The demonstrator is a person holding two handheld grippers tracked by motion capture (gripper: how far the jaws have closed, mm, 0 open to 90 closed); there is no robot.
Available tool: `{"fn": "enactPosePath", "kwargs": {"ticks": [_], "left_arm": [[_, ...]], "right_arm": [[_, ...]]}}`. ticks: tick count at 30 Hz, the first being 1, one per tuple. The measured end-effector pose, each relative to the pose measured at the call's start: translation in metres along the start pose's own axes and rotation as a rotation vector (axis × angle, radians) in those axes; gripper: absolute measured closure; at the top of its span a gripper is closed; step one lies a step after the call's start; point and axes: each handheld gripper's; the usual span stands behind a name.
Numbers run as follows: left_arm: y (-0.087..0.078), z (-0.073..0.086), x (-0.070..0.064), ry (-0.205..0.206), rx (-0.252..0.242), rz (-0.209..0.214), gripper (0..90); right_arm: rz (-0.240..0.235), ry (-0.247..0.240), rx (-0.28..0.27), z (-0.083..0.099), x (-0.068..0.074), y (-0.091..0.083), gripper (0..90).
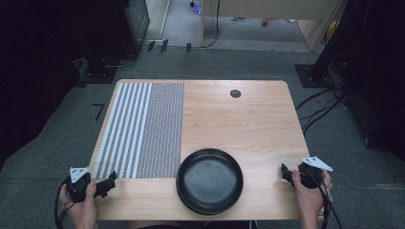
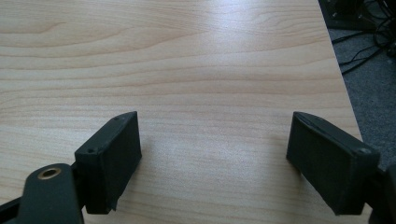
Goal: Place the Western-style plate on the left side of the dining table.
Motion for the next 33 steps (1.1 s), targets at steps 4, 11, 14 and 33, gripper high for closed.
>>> {"fn": "enactPosePath", "kwargs": {"ticks": [4,11,14,33], "left_arm": [[-0.005,-0.004,-0.012,0.017,-0.021,0.033,0.0],[-0.016,-0.015,-0.056,0.188,-0.004,0.133,1.0],[-0.017,-0.017,-0.067,0.225,0.006,0.141,7.0],[-0.011,-0.018,-0.134,0.261,0.011,0.285,0.0]], "right_arm": [[0.0,-0.001,0.001,0.0,0.0,0.0,16.1],[-0.001,-0.002,0.006,-0.001,0.001,0.001,13.4],[-0.002,-0.002,0.007,-0.001,0.001,0.001,13.1],[0.008,0.009,0.015,0.0,0.005,0.0,10.8]]}}
Point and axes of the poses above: each handheld gripper's, and its own axes: y roughly forward along the jaws, z roughly out of its underside, x roughly to its left, and after that the axes turned 8 degrees about -y, right-handed
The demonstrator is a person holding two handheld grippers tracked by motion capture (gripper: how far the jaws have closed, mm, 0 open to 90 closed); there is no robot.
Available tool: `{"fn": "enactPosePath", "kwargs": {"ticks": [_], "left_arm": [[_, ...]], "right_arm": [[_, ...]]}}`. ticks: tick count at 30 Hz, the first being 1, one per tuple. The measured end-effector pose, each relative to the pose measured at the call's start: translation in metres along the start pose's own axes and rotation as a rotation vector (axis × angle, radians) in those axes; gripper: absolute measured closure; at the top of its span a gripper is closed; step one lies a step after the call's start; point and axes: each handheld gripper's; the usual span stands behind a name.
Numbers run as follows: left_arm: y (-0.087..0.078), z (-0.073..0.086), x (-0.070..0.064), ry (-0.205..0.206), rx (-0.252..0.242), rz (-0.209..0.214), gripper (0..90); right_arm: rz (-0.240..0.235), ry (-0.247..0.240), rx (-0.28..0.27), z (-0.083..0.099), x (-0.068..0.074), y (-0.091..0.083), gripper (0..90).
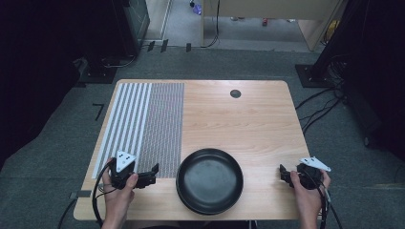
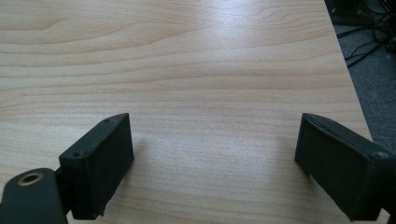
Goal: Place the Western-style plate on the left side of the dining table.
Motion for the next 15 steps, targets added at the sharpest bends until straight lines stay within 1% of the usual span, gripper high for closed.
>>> {"fn": "enactPosePath", "kwargs": {"ticks": [1,2,4,5,8,9,10,11,12,13,15], "left_arm": [[0.0,0.0,0.0,0.0,0.0,0.0,0.0],[0.003,0.002,-0.002,-0.001,0.007,0.007,0.0],[0.007,0.004,-0.006,0.003,0.025,0.005,0.0],[0.01,0.006,-0.009,0.003,0.034,0.012,0.0],[0.01,0.006,-0.011,0.005,0.038,0.022,0.0],[0.01,0.006,-0.011,0.002,0.039,0.029,0.0],[0.01,0.007,-0.012,-0.009,0.042,0.047,0.0],[0.01,0.007,-0.012,-0.009,0.042,0.047,0.0],[0.012,0.008,-0.013,-0.016,0.049,0.061,0.0],[0.012,0.008,-0.013,-0.016,0.049,0.061,0.0],[0.013,0.009,-0.014,-0.021,0.054,0.068,0.0]], "right_arm": [[0.0,0.0,0.0,0.0,0.0,0.0,10.8],[0.0,-0.002,-0.001,0.0,0.0,0.0,10.7],[0.004,0.003,-0.001,0.0,0.001,0.0,10.6],[0.007,0.006,0.0,0.0,0.001,0.001,10.5],[0.011,0.009,-0.001,-0.001,0.001,0.001,10.5],[0.016,0.014,0.0,-0.001,0.002,0.001,10.5],[0.027,0.024,0.002,-0.001,0.003,0.001,10.5],[0.027,0.024,0.002,-0.001,0.003,0.001,10.5],[0.04,0.037,0.004,-0.001,0.005,0.001,11.5],[0.043,0.039,0.0,-0.002,0.006,0.001,13.8],[0.043,0.041,-0.005,-0.002,0.007,0.0,14.2]]}}
Point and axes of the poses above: each handheld gripper's, and its own axes: y roughly forward along the jaws, z roughly out of its underside, x roughly to its left, and after that the axes turned 8 degrees about -y, right-handed
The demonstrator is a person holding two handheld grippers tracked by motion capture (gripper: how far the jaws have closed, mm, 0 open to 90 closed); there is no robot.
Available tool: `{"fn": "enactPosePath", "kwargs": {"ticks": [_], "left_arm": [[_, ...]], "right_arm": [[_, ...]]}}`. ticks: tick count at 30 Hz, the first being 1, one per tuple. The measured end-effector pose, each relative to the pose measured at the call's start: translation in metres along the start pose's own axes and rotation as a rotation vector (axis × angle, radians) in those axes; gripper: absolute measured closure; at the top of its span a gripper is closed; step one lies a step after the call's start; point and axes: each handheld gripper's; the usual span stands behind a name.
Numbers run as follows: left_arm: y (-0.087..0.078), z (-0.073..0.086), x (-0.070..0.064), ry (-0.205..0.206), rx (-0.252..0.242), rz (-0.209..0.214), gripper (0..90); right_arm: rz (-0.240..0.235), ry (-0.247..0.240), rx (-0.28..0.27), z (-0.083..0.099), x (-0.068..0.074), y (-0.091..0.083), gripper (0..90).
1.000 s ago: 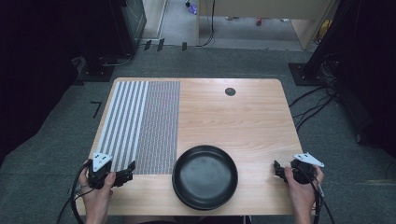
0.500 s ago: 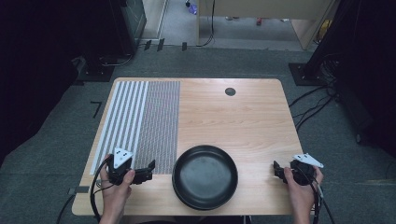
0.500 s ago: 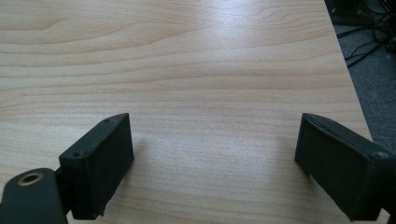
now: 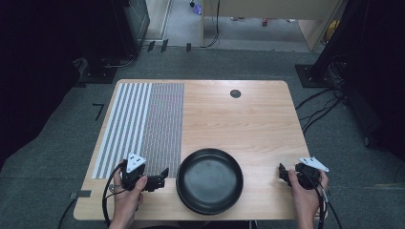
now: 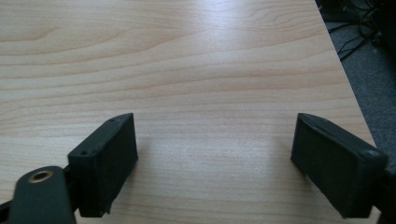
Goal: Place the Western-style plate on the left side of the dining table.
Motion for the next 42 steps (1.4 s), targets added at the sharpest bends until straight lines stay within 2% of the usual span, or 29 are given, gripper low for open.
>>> {"fn": "enactPosePath", "kwargs": {"ticks": [4,5,12,17,22,23,25,26,27,28,29,32,33,34,35,37,39,40,41,42], "left_arm": [[0.003,0.002,-0.005,0.007,0.008,0.006,0.0],[0.004,0.003,-0.008,0.01,0.002,0.001,0.0],[0.006,0.005,-0.014,0.01,0.01,0.024,0.0],[0.008,0.006,-0.02,0.012,0.018,0.047,0.0],[0.009,0.007,-0.024,0.016,0.025,0.049,0.0],[0.01,0.008,-0.026,0.023,0.027,0.044,0.0],[0.01,0.008,-0.028,0.024,0.031,0.048,0.0],[0.01,0.008,-0.028,0.024,0.031,0.048,0.0],[0.011,0.009,-0.03,0.026,0.034,0.052,0.0],[0.011,0.009,-0.03,0.026,0.034,0.052,0.0],[0.011,0.009,-0.032,0.03,0.038,0.056,0.0],[0.012,0.01,-0.033,0.036,0.042,0.06,0.0],[0.012,0.01,-0.037,0.045,0.044,0.035,5.6],[0.012,0.01,-0.037,0.045,0.044,0.035,7.1],[0.013,0.011,-0.04,0.054,0.051,0.036,7.1],[0.014,0.012,-0.041,0.057,0.056,0.04,7.1],[0.014,0.012,-0.044,0.052,0.057,0.038,13.4],[0.014,0.012,-0.044,0.052,0.057,0.038,14.3],[0.014,0.012,-0.046,0.056,0.068,0.046,15.1],[0.014,0.012,-0.046,0.056,0.068,0.046,16.4]], "right_arm": [[-0.031,0.023,-0.015,0.0,0.003,-0.001,14.8],[-0.037,0.041,-0.028,-0.002,0.005,-0.004,15.7],[-0.054,0.052,-0.077,-0.009,0.015,-0.015,16.4],[-0.088,0.028,-0.114,-0.017,0.031,-0.025,16.5],[-0.126,0.019,-0.131,-0.023,0.044,-0.03,15.6],[-0.134,-0.024,-0.139,-0.026,0.054,-0.033,15.6],[-0.143,-0.048,-0.15,-0.03,0.064,-0.037,16.3],[-0.143,-0.048,-0.15,-0.03,0.064,-0.037,16.3],[-0.162,-0.056,-0.154,-0.032,0.073,-0.039,16.6],[-0.162,-0.056,-0.154,-0.032,0.073,-0.039,16.6],[-0.182,-0.061,-0.155,-0.033,0.08,-0.04,17.2],[-0.205,-0.064,-0.159,-0.033,0.087,-0.042,17.9],[-0.224,-0.063,-0.165,-0.034,0.093,-0.043,19.1],[-0.224,-0.063,-0.165,-0.034,0.093,-0.043,19.1],[-0.25,-0.065,-0.169,-0.035,0.098,-0.045,20.7],[-0.265,-0.066,-0.169,-0.035,0.101,-0.045,21.6],[-0.305,-0.07,-0.166,-0.035,0.107,-0.046,27.3],[-0.305,-0.07,-0.166,-0.035,0.107,-0.046,27.3],[-0.337,-0.055,-0.148,-0.035,0.11,-0.046,37.0],[-0.337,-0.055,-0.148,-0.035,0.11,-0.046,37.0]]}}
Point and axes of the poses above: each handheld gripper's, and its own axes: y roughly forward along the jaws, z roughly out of its underside, x roughly to its left, and after that the axes turned 8 degrees about -y, right-handed
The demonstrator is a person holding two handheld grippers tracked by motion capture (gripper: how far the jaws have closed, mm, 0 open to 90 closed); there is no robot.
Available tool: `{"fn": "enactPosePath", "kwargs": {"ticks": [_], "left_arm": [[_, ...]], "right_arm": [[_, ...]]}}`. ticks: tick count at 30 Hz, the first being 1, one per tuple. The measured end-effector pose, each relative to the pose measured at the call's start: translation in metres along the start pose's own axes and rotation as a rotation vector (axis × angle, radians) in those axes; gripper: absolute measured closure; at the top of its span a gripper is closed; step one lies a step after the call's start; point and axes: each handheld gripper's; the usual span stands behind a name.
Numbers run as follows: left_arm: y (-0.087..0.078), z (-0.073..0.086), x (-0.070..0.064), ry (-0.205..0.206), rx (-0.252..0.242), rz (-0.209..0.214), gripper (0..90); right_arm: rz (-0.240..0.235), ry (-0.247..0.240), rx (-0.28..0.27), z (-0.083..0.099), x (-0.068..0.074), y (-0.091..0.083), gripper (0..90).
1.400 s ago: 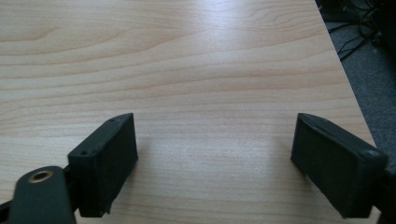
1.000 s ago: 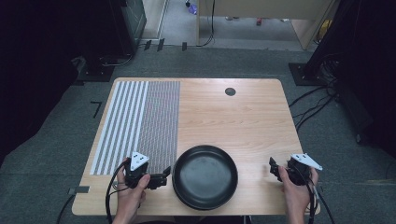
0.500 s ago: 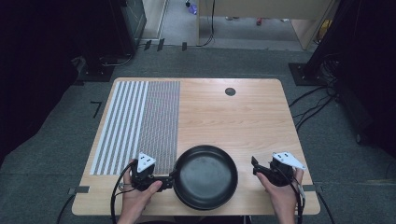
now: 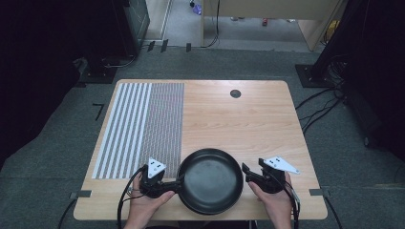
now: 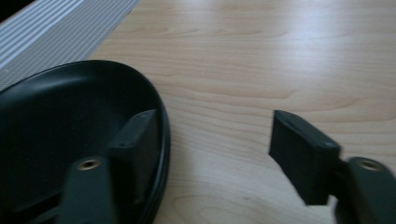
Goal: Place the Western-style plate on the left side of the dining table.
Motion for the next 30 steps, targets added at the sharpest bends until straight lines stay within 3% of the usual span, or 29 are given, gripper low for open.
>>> {"fn": "enactPosePath", "kwargs": {"ticks": [1,5,8,12,15,17,22,30], "left_arm": [[0.001,0.001,-0.001,0.002,0.006,0.003,18.1],[0.002,0.001,-0.001,-0.022,0.015,0.011,23.2],[0.004,0.002,0.0,-0.049,0.025,0.015,25.3],[0.006,0.003,0.002,-0.075,0.037,0.026,33.3],[0.006,0.004,0.003,-0.084,0.045,0.04,39.5],[0.006,0.004,0.003,-0.085,0.046,0.044,43.3],[0.007,0.005,0.003,-0.091,0.048,0.061,53.9],[0.009,0.007,0.004,-0.091,0.067,0.098,59.9]], "right_arm": [[-0.029,0.025,0.006,0.001,0.002,0.0,44.2],[-0.032,0.011,0.011,0.002,0.006,0.002,50.5],[-0.076,0.026,0.039,0.003,0.01,0.003,55.5],[-0.074,0.043,0.074,0.005,0.013,0.005,64.3],[-0.084,0.088,0.082,0.006,0.012,0.004,71.7],[-0.103,0.109,0.068,0.006,0.011,0.003,74.0],[-0.091,0.111,0.075,0.006,0.012,0.001,76.0],[-0.127,0.125,0.111,0.007,0.015,0.003,83.5]]}}
Point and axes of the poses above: each handheld gripper's, and its own axes: y roughly forward along the jaws, z roughly out of its underside, x roughly to its left, and after that the axes turned 8 degrees about -y, right-handed
